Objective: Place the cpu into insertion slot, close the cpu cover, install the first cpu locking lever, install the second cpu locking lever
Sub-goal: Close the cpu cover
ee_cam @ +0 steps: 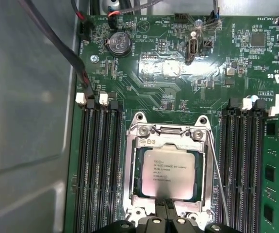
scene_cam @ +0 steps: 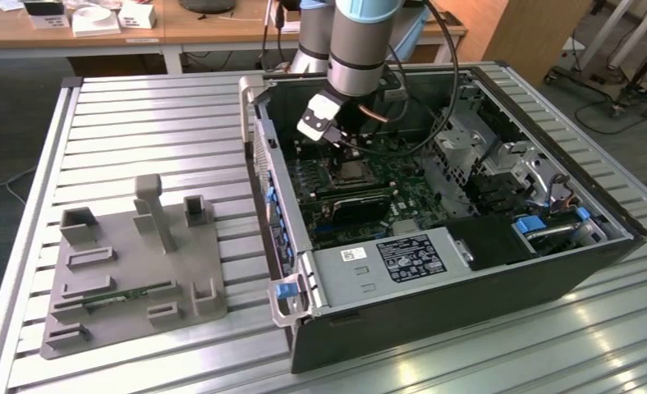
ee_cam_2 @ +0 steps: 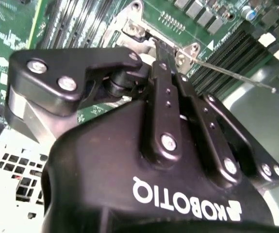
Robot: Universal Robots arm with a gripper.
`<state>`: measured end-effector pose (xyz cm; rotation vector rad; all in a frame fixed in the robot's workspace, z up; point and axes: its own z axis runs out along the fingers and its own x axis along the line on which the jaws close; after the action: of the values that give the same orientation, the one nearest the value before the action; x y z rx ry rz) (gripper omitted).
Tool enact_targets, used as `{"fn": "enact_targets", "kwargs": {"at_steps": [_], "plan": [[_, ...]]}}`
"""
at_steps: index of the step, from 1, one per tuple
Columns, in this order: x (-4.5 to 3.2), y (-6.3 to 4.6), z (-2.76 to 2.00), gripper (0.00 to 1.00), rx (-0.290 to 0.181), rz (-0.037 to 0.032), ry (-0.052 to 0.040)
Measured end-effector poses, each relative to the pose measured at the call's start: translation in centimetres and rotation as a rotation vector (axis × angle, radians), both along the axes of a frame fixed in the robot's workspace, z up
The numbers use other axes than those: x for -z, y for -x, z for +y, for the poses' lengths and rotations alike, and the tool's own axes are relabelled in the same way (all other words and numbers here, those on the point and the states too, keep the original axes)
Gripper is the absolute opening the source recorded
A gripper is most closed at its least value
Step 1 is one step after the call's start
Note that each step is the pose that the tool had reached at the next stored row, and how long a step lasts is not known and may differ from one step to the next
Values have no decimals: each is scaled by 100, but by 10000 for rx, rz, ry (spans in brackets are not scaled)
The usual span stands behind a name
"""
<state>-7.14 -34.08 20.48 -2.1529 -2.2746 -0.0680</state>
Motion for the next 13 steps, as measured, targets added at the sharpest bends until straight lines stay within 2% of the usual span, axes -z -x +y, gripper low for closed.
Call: {"fn": "enact_targets", "kwargs": {"at_steps": [6, 13], "plan": [[-23, -27, 0, 11, -30, 0, -4], [-10, -212, 0, 11, -57, 0, -4]]}}
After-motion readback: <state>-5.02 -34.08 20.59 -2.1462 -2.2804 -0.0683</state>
